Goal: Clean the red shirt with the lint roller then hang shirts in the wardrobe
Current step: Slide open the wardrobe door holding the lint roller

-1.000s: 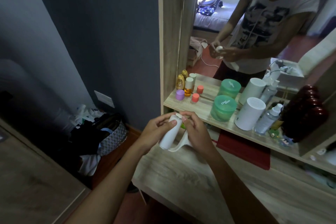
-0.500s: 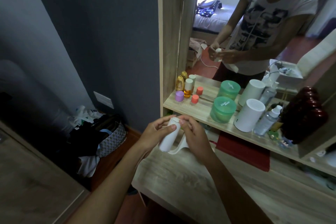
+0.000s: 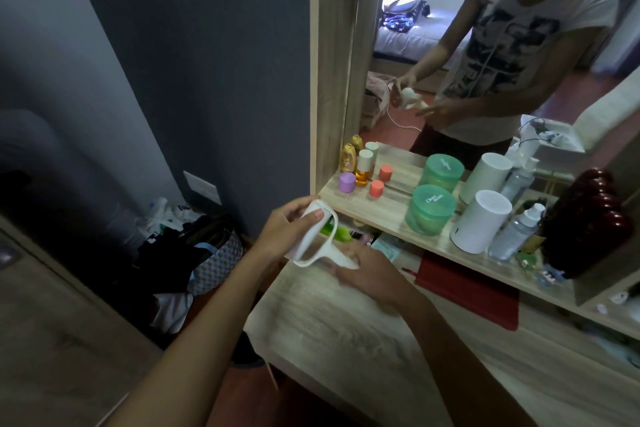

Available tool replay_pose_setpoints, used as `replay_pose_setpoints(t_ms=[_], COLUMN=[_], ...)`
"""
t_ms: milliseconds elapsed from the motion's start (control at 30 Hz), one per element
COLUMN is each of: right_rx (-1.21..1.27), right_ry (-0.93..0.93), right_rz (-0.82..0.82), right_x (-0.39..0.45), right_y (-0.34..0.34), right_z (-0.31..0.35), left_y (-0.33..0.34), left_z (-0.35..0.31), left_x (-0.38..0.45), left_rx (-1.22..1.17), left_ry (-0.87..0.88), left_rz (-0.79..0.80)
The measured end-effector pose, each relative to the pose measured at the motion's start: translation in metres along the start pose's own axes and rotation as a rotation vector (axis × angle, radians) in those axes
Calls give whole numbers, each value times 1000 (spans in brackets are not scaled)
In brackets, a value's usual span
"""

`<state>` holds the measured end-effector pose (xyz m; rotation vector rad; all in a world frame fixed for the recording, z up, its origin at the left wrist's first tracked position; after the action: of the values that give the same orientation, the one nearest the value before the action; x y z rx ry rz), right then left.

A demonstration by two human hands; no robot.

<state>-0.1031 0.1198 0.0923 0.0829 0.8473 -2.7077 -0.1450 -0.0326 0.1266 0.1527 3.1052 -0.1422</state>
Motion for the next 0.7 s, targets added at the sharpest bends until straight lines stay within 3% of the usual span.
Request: replay_pose_setpoints(t_ms=[67, 133, 267, 400, 533, 700], right_rx=[-123, -79, 23, 144, 239, 373], right_ry=[-13, -16, 24, -82, -162, -336], right_rz=[9, -12, -165, -340, -337, -170], right_x=[3, 8, 26, 46, 76, 115], right_y=[7, 13, 16, 10, 25, 95], right_z=[-1, 4, 19, 59, 125, 223], left_y=[-2, -9, -63, -125, -186, -261], left_z=[-11, -19, -33, -79, -125, -151], left_x=[1, 0, -8, -45, -96, -145], left_rx=[75, 109, 173, 399, 610, 896], left_ry=[48, 98, 229, 450, 616, 620], left_rz=[7, -42, -349, -625, -877, -1048])
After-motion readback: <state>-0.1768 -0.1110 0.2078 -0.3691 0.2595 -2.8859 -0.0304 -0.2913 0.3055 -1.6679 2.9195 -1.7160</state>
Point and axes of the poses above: each hand's wrist, its own x-axis towards the middle knuckle, its own y-axis out of the palm, z = x × y, the point moved 9 cm from there along x, towards the middle knuckle, and after that the axes turned 1 degree about z, right-handed, at the moved point
